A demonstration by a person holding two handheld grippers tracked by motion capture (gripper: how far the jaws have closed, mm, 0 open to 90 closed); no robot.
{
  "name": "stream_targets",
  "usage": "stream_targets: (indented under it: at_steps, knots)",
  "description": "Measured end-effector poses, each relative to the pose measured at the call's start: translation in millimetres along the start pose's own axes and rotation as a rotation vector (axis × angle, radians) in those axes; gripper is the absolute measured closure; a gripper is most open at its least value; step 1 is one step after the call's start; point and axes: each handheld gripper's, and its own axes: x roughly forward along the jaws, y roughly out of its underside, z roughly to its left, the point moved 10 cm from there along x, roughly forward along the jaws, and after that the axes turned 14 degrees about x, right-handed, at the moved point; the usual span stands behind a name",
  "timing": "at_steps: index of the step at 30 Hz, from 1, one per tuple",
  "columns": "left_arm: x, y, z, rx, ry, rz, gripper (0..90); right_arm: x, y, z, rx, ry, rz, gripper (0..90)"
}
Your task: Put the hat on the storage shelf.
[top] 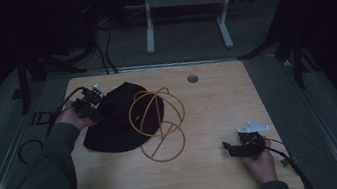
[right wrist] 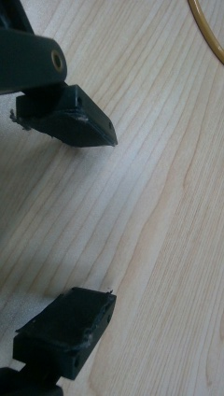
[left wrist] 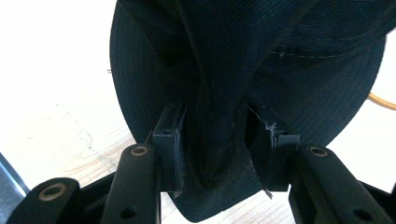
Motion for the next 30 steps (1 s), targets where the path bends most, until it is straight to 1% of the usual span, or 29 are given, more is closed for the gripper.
stream_targets:
  at_steps: [3,4,6,9,12,13,15,17,20,24,25,30]
  knots:
    - [7.3,-1.4,-2.7,0.013,0.004,0.022,58.0,0.0,0.0,0.1,-0.001,-0.001,0.000,19.6]
    - [10.2,-2.0,-3.9,0.024,0.006,0.033,58.0,0.0,0.0,0.1,-0.002,-0.001,0.000,19.6]
    - [12.5,-3.0,-5.0,0.024,0.012,0.035,58.2,0.0,0.1,0.3,-0.003,-0.003,0.000,19.6]
    - [13.3,-3.5,-5.9,0.031,0.021,0.041,67.1,0.0,0.2,0.5,-0.004,-0.004,0.001,19.6]
    - [13.3,-2.4,-7.8,0.038,0.035,0.048,81.8,-0.1,0.2,0.4,-0.004,-0.004,0.001,19.6]
    - [13.3,-2.5,-8.9,0.042,0.035,0.049,85.1,0.0,0.2,0.5,-0.004,-0.004,0.001,19.6]
    - [12.8,-3.1,-12.2,0.045,0.050,0.048,87.5,-0.1,0.2,0.5,-0.004,-0.004,0.001,19.6]
    - [11.7,-3.5,-14.7,0.052,0.063,0.046,87.9,-0.1,0.2,0.5,-0.004,-0.004,0.001,19.6]
    - [9.4,-4.0,-16.4,0.054,0.071,0.041,88.1,-0.1,0.2,0.5,-0.004,-0.004,0.001,19.6]
    - [5.9,-4.5,-17.5,0.050,0.066,0.018,88.3,-0.1,0.2,0.5,-0.004,-0.004,0.001,19.6]
    - [5.1,-4.2,-18.2,0.049,0.073,0.012,88.3,-0.1,0.2,0.5,-0.004,-0.004,0.001,19.6]
    - [-1.4,-3.0,-19.5,0.047,0.077,-0.005,88.4,-0.1,0.2,0.5,-0.004,-0.004,0.001,19.6]
